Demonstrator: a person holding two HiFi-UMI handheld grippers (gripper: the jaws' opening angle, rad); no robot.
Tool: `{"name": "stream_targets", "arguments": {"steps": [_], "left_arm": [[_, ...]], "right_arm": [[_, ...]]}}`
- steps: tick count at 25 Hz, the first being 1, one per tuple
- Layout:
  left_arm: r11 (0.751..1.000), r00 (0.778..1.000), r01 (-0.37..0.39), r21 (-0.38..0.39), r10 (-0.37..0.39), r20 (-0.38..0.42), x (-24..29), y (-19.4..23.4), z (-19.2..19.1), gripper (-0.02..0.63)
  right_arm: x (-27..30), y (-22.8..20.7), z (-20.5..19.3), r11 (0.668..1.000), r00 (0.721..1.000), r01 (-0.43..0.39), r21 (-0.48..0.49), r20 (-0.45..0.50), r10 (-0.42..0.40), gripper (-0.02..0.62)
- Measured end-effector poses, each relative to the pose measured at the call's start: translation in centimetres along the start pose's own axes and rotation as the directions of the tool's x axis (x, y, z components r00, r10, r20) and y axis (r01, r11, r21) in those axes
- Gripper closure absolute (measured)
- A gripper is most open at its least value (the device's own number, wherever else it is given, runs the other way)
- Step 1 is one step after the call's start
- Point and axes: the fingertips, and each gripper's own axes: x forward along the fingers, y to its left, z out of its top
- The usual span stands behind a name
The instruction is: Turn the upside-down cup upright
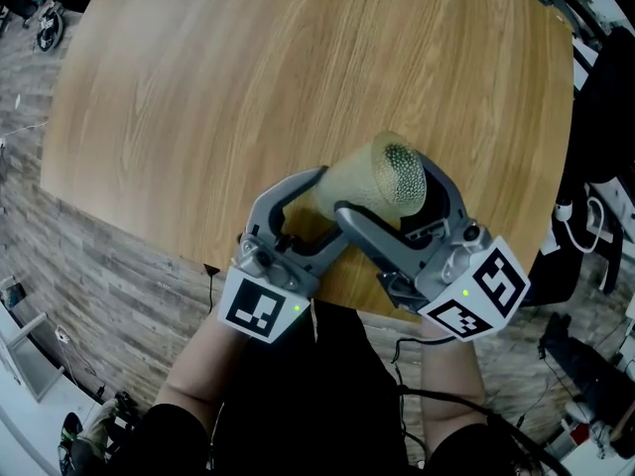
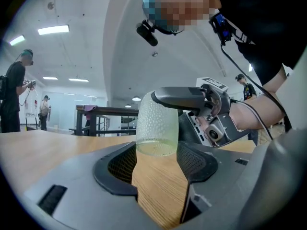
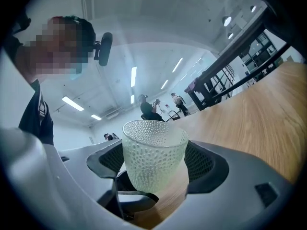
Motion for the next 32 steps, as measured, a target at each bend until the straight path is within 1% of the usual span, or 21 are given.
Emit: {"name": "stream_targets", "arguments": {"steps": [4, 8, 12, 15, 17, 21, 23, 25, 27, 28, 29, 30, 32], "left_arm": [[1.0, 1.0, -0.012, 0.016, 0.012, 0.015, -0.2, 0.0, 0.7, 0.337], [0.999, 0.999, -0.019, 0.034, 0.017, 0.033, -0.3, -0.1, 2.2, 0.337], [0.998, 0.998, -0.025, 0.053, 0.022, 0.056, -0.5, -0.4, 3.4, 0.338], [0.998, 0.997, -0.04, 0.041, 0.037, 0.066, -1.0, -0.1, 3.6, 0.337], [0.998, 0.997, -0.05, 0.038, 0.047, 0.064, -1.3, 0.2, 3.4, 0.339], [0.998, 0.998, -0.051, 0.038, 0.05, 0.037, -1.3, 0.1, 2.6, 0.339], [0.998, 0.998, -0.055, 0.04, 0.054, 0.017, -1.3, 0.1, 2.1, 0.339], [0.997, 0.998, -0.06, 0.048, 0.06, -0.007, -1.3, 0.2, 1.6, 0.339], [0.997, 0.998, -0.06, 0.057, 0.062, -0.03, -1.3, 0.2, 1.2, 0.339], [0.996, 0.997, -0.058, 0.061, 0.061, -0.041, -1.3, 0.2, 1.0, 0.339], [0.996, 0.997, -0.056, 0.063, 0.06, -0.049, -1.2, 0.2, 0.9, 0.339], [0.996, 0.997, -0.056, 0.065, 0.059, -0.056, -1.2, 0.3, 0.8, 0.339], [0.996, 0.996, -0.058, 0.065, 0.062, -0.067, -1.1, 0.3, 0.8, 0.339]], "right_arm": [[-0.3, 0.9, 0.7, 0.996, 1.0, -0.003, -0.084, 0.0, 0.003, 0.272], [-1.0, 1.7, 1.9, 0.993, 1.0, -0.005, -0.117, 0.019, 0.007, 0.27], [-1.7, 2.3, 2.9, 0.995, 0.999, -0.021, -0.099, 0.043, 0.026, 0.27], [-2.7, 2.2, 3.5, 0.998, 0.996, -0.04, -0.038, 0.08, 0.043, 0.27], [-3.2, 1.7, 3.8, 0.999, 0.995, -0.035, -0.019, 0.093, 0.037, 0.27], [-4.0, 0.8, 3.6, 0.999, 0.996, 0.0, -0.038, 0.091, 0.003, 0.27], [-4.3, 0.2, 3.5, 0.997, 0.995, 0.038, -0.064, 0.093, -0.032, 0.272], [-4.7, -0.4, 3.5, 0.99, 0.992, 0.091, -0.11, 0.097, -0.081, 0.272], [-5.1, -0.6, 3.5, 0.971, 0.987, 0.145, -0.188, 0.095, -0.129, 0.278], [-5.3, -0.6, 3.6, 0.955, 0.982, 0.181, -0.235, 0.1, -0.162, 0.329], [-5.5, -0.6, 3.8, 0.935, 0.974, 0.22, -0.279, 0.112, -0.196, 0.49], [-5.6, -0.6, 4.1, 0.915, 0.967, 0.249, -0.317, 0.122, -0.222, 0.554], [-5.4, -0.1, 4.2, 0.882, 0.964, 0.266, -0.388, 0.116, -0.24, 0.58]]}}
